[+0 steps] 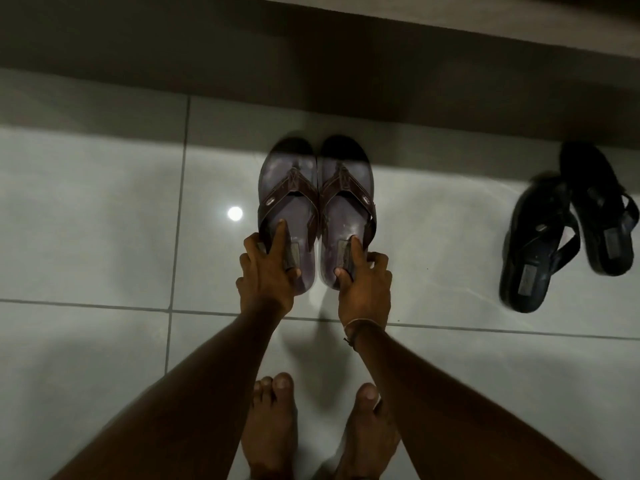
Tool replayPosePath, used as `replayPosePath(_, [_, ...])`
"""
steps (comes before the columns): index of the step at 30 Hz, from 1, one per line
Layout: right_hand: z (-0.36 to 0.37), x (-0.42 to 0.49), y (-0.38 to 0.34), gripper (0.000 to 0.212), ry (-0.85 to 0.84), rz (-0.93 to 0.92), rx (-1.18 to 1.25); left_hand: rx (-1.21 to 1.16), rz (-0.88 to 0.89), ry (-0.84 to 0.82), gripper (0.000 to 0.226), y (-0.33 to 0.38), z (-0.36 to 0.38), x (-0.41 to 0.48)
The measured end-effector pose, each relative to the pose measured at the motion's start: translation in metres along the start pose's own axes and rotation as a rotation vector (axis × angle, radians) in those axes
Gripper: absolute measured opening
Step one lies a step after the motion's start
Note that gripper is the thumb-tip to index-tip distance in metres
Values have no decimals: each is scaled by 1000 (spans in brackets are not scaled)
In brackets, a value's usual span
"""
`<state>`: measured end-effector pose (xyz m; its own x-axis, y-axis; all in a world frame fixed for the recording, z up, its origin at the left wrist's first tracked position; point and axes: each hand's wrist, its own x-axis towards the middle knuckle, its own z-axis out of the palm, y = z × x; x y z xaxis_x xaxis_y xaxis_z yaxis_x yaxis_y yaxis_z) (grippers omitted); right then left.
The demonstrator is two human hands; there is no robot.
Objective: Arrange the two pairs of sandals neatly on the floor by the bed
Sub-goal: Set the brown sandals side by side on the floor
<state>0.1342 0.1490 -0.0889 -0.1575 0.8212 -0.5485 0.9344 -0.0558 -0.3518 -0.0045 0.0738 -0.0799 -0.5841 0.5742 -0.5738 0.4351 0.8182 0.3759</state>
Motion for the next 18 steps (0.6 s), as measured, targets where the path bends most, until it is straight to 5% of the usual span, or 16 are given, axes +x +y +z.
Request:
replayPosePath(4, [-1,-4,-4,71,-22,-19,-68,48,11,20,96,1,-4,0])
replayPosePath(11, [-66,-55,37,59,55,10,-35,-35,-122,198,55,36,-24,-76])
replayPosePath(18, [-215,-58,189,48,104,256,-178,110,238,-134,54,159,18,-147])
